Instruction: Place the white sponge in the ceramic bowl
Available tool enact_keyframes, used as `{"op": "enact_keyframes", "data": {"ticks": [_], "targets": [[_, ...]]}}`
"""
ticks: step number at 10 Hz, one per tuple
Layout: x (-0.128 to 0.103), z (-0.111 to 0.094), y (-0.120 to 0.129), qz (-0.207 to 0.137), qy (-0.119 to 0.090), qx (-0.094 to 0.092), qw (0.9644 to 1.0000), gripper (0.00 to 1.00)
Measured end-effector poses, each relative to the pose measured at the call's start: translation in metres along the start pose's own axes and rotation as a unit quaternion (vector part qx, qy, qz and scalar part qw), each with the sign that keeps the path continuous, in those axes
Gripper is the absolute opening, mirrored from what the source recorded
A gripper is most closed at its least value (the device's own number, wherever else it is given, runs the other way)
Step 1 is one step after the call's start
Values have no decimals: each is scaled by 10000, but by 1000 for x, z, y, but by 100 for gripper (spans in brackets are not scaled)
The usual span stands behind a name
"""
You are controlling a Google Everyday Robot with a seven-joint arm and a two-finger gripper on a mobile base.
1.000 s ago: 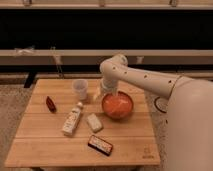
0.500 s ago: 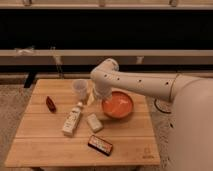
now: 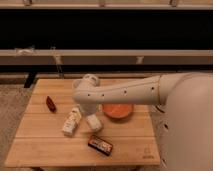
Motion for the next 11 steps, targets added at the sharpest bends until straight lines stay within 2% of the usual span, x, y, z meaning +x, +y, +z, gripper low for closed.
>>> {"op": "enact_keyframes", "data": {"ticks": [2,3,5,8,11], "targets": [[-2,16,-10,-112,-70,-57,9999,80],[1,27,-6,-124,-134,-167,9997,80],[7,37,9,-33,-196,-251,9995,80],[14,49,25,64,-258,-294,9992,80],[16,57,25,36,-298,-284,9991,80]]}}
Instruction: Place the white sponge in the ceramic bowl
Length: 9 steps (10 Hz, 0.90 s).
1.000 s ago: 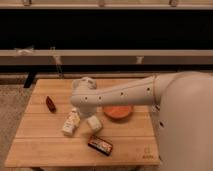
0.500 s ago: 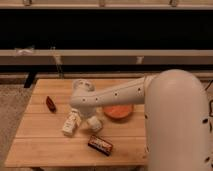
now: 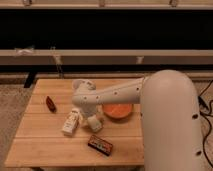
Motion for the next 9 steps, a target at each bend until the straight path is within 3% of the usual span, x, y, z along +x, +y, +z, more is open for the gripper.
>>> {"op": "enact_keyframes", "data": {"ticks": [4,6,9], "targets": [[1,11,-2,-51,-127,20,9999,79],[0,13,-2,-45,-191,21,9998,66],[-3,16,-5,-85,-426,5,9991,35]]}}
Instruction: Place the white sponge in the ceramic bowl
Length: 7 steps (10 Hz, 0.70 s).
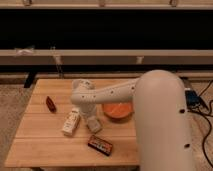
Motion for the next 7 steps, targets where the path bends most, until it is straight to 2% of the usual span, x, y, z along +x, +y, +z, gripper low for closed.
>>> {"op": "enact_keyframes", "data": {"ticks": [2,3,4,7], "targets": [[-3,-2,-6,-86,-169,-46,9998,13],[-3,-8,-7,-104,-145,-41,9998,5],[-4,-20,-6,-111,-101,-12,9999,0],[0,-74,4,-86,167,115,9998,0]]}}
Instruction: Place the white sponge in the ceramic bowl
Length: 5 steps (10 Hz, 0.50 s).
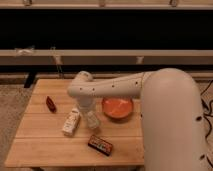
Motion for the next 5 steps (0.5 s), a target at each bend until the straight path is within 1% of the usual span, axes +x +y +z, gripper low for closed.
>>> {"op": "enact_keyframes", "data": {"ticks": [1,2,3,4,5], "targets": [[5,-22,11,57,125,42,9999,0],[11,-35,27,151,218,68,9996,0],[17,-41,43,253,273,70,9993,3],[23,-44,63,390,321,75,9987,10],[31,-42,87,582,348,91,9977,22]]}}
